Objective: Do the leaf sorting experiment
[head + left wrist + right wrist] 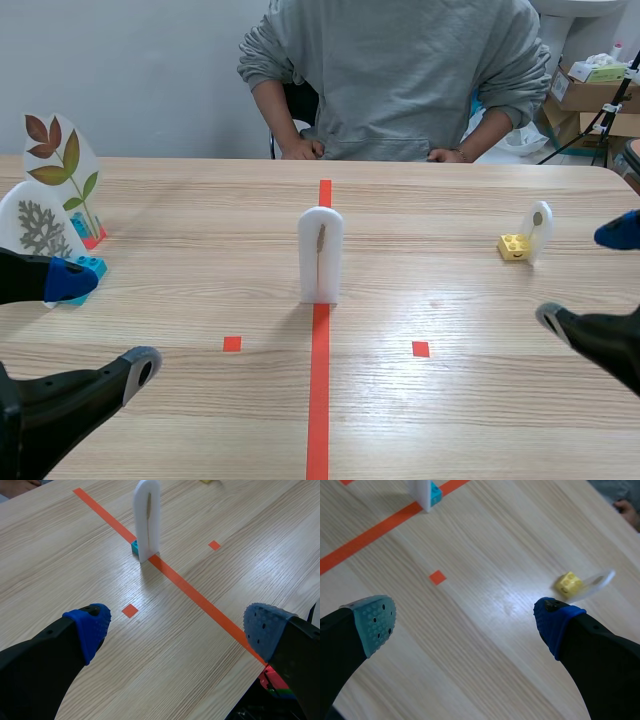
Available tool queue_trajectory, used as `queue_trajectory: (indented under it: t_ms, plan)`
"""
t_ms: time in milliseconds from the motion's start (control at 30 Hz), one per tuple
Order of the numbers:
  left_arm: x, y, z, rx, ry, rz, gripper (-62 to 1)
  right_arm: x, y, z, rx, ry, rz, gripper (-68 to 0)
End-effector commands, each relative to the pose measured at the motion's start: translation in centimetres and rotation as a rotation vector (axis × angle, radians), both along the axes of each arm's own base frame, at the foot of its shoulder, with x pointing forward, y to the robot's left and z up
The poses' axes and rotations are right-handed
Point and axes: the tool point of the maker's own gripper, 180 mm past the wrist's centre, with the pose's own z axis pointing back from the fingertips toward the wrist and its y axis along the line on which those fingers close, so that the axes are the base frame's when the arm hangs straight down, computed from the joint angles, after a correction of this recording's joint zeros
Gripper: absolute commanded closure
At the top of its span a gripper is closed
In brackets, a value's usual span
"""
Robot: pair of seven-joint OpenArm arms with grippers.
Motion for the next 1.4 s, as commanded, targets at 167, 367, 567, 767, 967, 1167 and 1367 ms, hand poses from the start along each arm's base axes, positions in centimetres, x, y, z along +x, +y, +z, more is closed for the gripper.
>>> queue_trajectory:
  t_ms: [167, 367, 567, 767, 967, 1167, 1367]
  plan:
    - [0.2, -0.1, 0.5, -0.022, -0.015, 0.006, -56.8, 2.7, 1.9, 1.1, -0.026, -0.07, 0.078, -56.4]
    - [0.2, -0.1, 0.5, -0.022, -0.015, 0.006, -56.8, 4.9, 3.0, -0.7, -0.05, -0.054, 0.117, -56.4]
    - [0.2, -0.1, 0.4, -0.019, -0.013, 0.006, -56.8, 7.5, 4.7, -1.9, -0.067, -0.044, 0.176, -56.4]
    - [0.2, -0.1, 0.4, -0.015, -0.014, 0.006, -56.8, 10.0, 7.4, -3.3, -0.066, -0.024, 0.229, -56.4]
    - [0.2, -0.1, 0.4, -0.015, -0.014, 0.006, -56.8, 12.1, 11.3, -6.1, -0.059, 0.024, 0.266, -56.4]
    - [0.2, -0.1, 0.5, -0.017, -0.016, 0.006, -56.8, 12.9, 16.0, -8.0, -0.031, 0.061, 0.31, -56.4]
    - [0.2, -0.1, 0.5, -0.017, -0.017, 0.006, -56.8, 12.7, 19.2, -8.8, -0.002, 0.059, 0.344, -56.4]
